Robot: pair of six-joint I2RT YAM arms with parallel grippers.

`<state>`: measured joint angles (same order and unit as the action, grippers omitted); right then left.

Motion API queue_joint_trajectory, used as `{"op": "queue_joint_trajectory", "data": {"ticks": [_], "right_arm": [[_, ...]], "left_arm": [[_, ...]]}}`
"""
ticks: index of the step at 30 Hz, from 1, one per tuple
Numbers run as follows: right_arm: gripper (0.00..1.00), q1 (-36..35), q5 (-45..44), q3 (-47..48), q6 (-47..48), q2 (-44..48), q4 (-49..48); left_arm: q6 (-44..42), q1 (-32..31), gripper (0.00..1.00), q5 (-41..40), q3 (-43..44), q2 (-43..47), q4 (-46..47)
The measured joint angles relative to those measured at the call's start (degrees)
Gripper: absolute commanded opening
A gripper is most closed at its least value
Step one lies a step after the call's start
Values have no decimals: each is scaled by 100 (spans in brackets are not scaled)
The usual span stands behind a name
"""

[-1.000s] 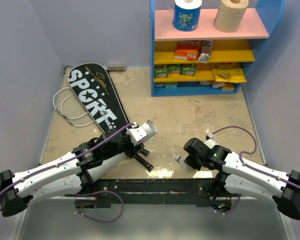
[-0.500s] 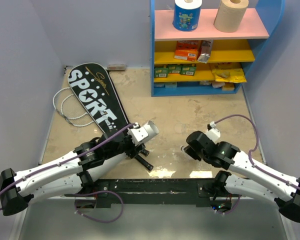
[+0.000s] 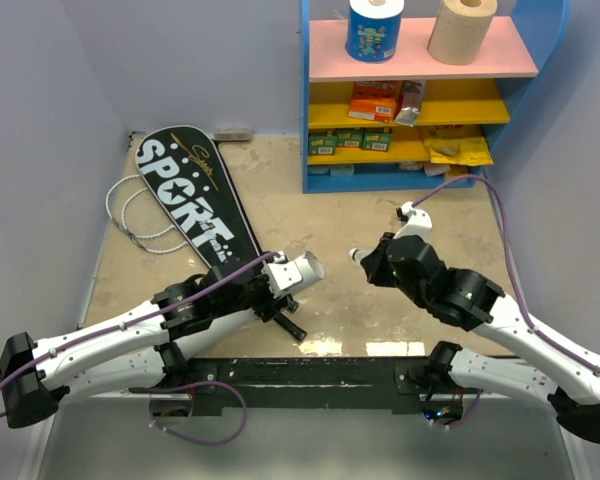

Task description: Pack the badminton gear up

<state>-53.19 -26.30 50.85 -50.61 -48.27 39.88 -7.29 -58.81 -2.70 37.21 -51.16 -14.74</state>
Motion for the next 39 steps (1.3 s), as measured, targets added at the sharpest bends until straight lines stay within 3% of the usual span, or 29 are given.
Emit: {"op": "queue_joint_trajectory", "data": {"ticks": [7,20,26,39], "right_arm": [[0,-2,232,1016,1499,236,57],[0,0,2608,1510,2684,315,654],[0,-2,3335,1580,2920,81,737],[0,-2,3842,1864,3182,11,1001]], "left_arm": [[-258,-103,0,649,-28,76,15],[-533,-133,0,2050,-50,181,2],[-538,-133,0,2087,-48,162,-20],[-535,-133,0,1926,-48,238,-26]]}}
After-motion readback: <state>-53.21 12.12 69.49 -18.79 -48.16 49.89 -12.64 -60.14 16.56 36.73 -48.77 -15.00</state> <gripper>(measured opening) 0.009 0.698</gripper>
